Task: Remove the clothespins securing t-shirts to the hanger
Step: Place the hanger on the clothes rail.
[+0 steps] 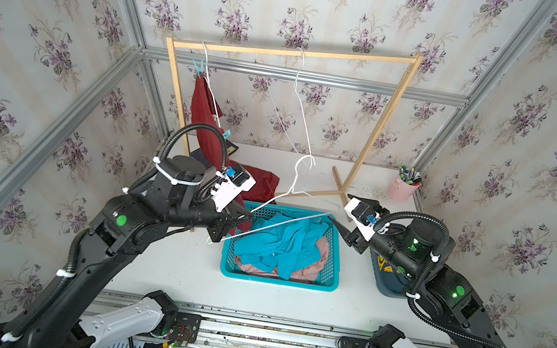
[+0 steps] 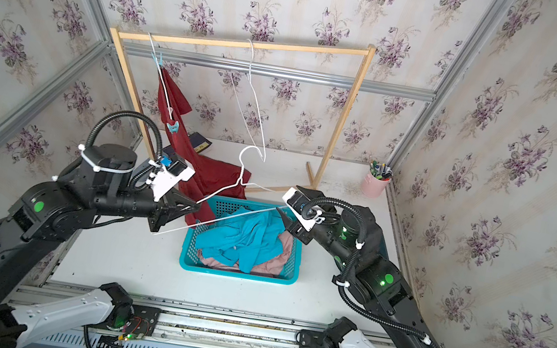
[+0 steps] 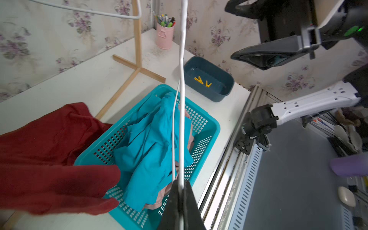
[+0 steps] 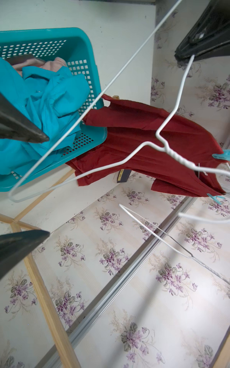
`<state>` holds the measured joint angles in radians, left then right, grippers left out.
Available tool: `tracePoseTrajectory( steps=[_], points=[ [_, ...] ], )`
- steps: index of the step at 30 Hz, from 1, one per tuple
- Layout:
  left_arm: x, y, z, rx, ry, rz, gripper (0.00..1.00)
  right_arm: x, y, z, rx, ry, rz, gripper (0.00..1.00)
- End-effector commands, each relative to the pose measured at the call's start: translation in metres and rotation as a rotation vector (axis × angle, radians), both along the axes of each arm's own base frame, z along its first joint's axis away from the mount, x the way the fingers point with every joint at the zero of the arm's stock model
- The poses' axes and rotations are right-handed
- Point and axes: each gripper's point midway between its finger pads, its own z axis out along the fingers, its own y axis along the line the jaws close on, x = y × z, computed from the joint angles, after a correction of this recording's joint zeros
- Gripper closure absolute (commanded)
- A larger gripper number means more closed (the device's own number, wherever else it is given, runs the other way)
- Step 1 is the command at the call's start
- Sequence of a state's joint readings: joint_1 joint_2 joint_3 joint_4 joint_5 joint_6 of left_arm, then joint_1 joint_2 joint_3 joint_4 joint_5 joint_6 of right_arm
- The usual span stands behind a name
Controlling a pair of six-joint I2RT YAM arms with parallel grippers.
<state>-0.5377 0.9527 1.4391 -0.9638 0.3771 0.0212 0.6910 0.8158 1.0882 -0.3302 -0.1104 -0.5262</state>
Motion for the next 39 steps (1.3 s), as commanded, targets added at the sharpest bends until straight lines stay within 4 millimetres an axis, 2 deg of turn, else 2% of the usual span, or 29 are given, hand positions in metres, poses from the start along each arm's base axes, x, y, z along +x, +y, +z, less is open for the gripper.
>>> tracePoseTrajectory(
  steps=[1, 6, 12, 15, 20, 22, 25, 31, 39],
  points=[
    [0.013, 0.03, 0.003, -0.017, -0.012, 0.246, 1.0, 0.011, -0.005, 0.023, 0.116, 0.001, -0.077, 0.34],
    [0.015, 0.053, 0.01, -0.035, -0.044, 0.405, 1.0, 0.031, -0.005, 0.02, 0.169, 0.057, -0.158, 0.34],
    [0.033, 0.061, 0.036, -0.065, -0.077, 0.576, 1.0, 0.046, 0.001, 0.004, 0.167, 0.132, -0.199, 0.34],
    [0.045, 0.054, 0.042, -0.042, -0.102, 0.654, 1.0, 0.05, -0.003, 0.002, 0.184, 0.141, -0.229, 0.34],
    [0.057, 0.021, 0.059, 0.019, -0.214, 0.748, 1.0, 0.057, -0.011, -0.001, 0.218, 0.166, -0.268, 0.34],
    [0.063, 0.014, 0.066, 0.026, -0.244, 0.79, 1.0, 0.059, -0.014, -0.002, 0.24, 0.187, -0.275, 0.34],
    [0.07, 0.011, 0.074, 0.061, -0.289, 0.825, 1.0, 0.059, -0.018, -0.001, 0.272, 0.211, -0.271, 0.33],
    [0.076, 0.007, 0.074, 0.116, -0.308, 0.834, 1.0, 0.055, -0.02, -0.008, 0.287, 0.22, -0.252, 0.33],
    [0.084, 0.016, 0.106, 0.18, -0.402, 0.904, 1.0, 0.051, -0.017, -0.009, 0.314, 0.233, -0.219, 0.33]
  ],
)
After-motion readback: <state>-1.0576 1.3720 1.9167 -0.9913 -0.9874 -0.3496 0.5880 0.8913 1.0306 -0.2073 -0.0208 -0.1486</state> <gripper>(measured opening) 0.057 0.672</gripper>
